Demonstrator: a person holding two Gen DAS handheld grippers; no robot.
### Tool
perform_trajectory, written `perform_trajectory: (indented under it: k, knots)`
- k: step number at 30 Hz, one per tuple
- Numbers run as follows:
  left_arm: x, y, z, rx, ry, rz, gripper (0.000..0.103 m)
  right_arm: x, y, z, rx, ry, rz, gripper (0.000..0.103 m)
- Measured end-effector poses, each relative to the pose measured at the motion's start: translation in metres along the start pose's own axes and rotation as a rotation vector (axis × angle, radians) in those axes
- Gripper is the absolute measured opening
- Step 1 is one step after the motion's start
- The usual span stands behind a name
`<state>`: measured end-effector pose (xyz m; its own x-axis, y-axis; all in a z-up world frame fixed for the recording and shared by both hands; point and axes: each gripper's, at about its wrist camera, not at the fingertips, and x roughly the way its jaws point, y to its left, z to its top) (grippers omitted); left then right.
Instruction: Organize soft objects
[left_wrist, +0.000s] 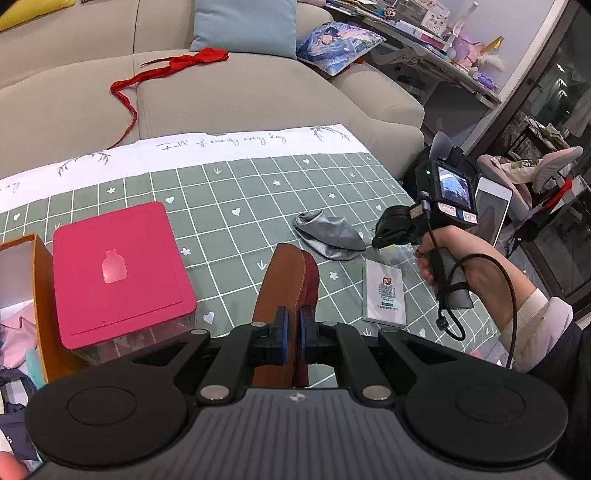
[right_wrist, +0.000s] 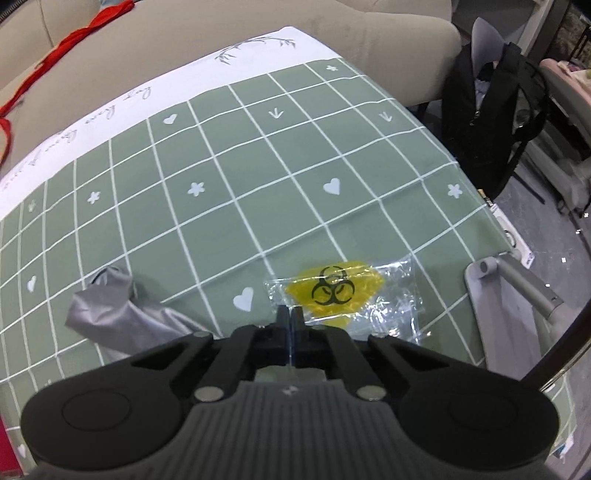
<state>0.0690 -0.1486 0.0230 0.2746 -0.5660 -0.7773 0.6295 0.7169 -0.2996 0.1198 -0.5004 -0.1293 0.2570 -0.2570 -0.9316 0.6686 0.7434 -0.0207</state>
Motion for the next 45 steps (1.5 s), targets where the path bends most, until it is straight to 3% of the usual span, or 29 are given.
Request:
perform_trajectory:
  k: [13,26,33,34,37,38,41,45]
  knots:
    - [-0.008,-0.001,0.002,-0.009,-0.027,0.0,0.007,-0.032,-0.008,-0.01,-0.013,-0.04,0.111,0.0]
    - [-0.024,0.008,-0.004,-0.046,-0.05,0.012,0.007,-0.111,-0.002,-0.03,-0.056,-0.153,0.24,0.0]
    - [-0.028,0.011,-0.008,-0.054,-0.05,0.016,0.007,-0.102,0.005,-0.04,-0.141,-0.135,0.157,0.0]
    - [-0.028,0.011,-0.009,-0.053,-0.049,0.019,0.007,-0.097,0.005,-0.04,-0.149,-0.126,0.141,0.006]
    - [-0.028,0.012,-0.009,-0.049,-0.043,0.018,0.007,-0.082,0.004,-0.04,-0.161,-0.126,0.095,0.069]
    - [-0.027,0.012,-0.008,-0.049,-0.042,0.018,0.007,-0.077,0.005,-0.039,-0.163,-0.122,0.1,0.08]
    - [-0.025,0.011,-0.008,-0.046,-0.041,0.015,0.007,-0.06,0.006,-0.035,-0.174,-0.094,0.125,0.086]
    - [-0.02,0.008,-0.007,-0.039,-0.035,0.008,0.006,-0.037,0.013,-0.03,-0.176,-0.068,0.043,0.088]
